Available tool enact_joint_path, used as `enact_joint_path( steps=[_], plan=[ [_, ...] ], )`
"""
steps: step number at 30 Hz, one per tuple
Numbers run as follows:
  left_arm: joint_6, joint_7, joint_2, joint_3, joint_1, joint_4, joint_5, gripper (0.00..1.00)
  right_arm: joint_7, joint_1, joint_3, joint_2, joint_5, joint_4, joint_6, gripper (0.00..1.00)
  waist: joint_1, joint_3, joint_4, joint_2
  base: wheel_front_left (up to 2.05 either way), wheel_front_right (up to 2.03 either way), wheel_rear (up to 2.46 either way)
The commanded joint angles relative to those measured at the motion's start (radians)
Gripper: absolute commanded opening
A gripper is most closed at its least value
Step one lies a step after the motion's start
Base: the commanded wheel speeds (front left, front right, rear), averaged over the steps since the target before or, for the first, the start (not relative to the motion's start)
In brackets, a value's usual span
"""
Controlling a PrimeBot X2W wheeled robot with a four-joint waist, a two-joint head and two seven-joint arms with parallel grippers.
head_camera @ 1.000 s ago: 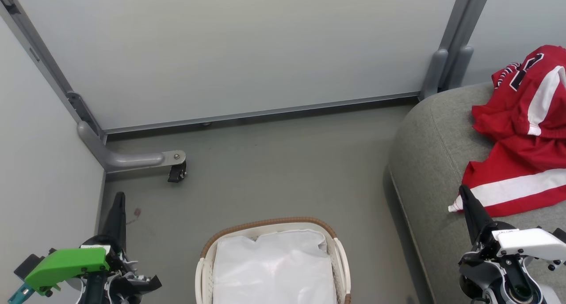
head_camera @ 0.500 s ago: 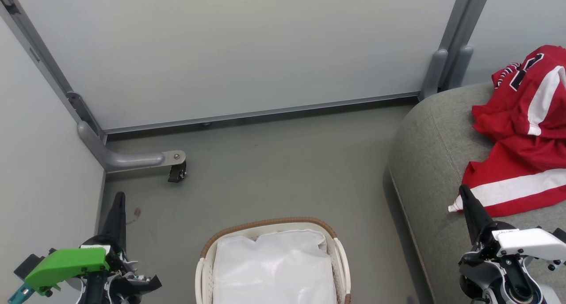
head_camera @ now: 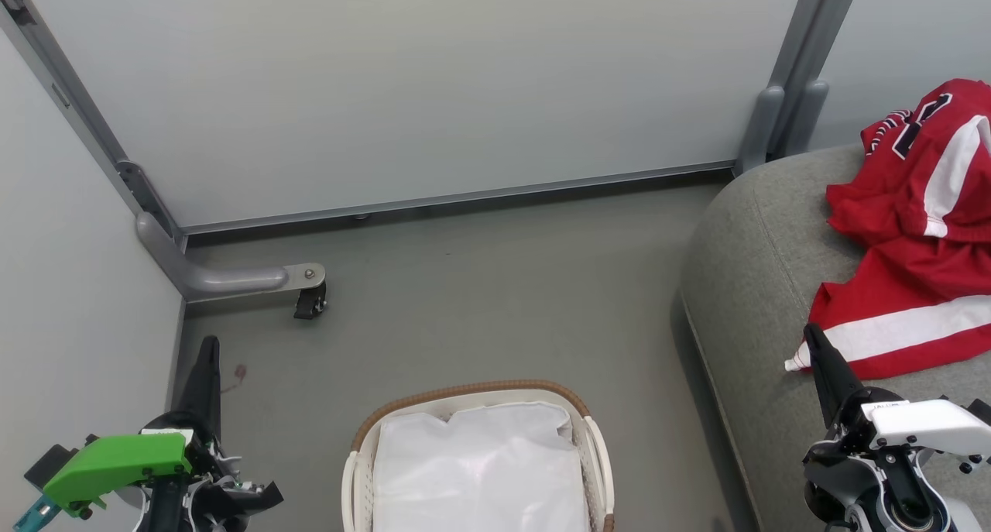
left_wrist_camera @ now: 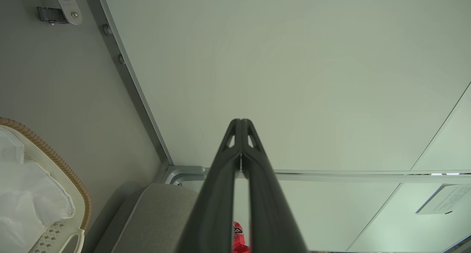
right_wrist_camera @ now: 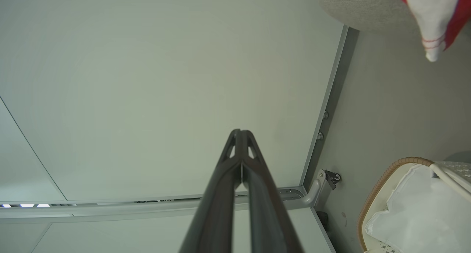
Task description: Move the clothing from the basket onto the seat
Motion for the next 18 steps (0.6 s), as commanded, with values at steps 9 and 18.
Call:
enact_joint_path(
  steps=[9, 18],
  plan=[
    [-0.004, 0.003, 0.007, 0.002, -0.012, -0.002, -0.003, 0.0, 0.003, -0.007, -0.002, -0.006, 0.003, -0.004, 0.0, 0.0, 0.0, 0.0, 0.0, 0.0, 0.0, 0.0, 0.0],
    [-0.004, 0.003, 0.007, 0.002, -0.012, -0.002, -0.003, 0.0, 0.003, -0.007, -0.002, -0.006, 0.003, -0.004, 0.0, 0.0, 0.0, 0.0, 0.0, 0.0, 0.0, 0.0, 0.0]
  ],
)
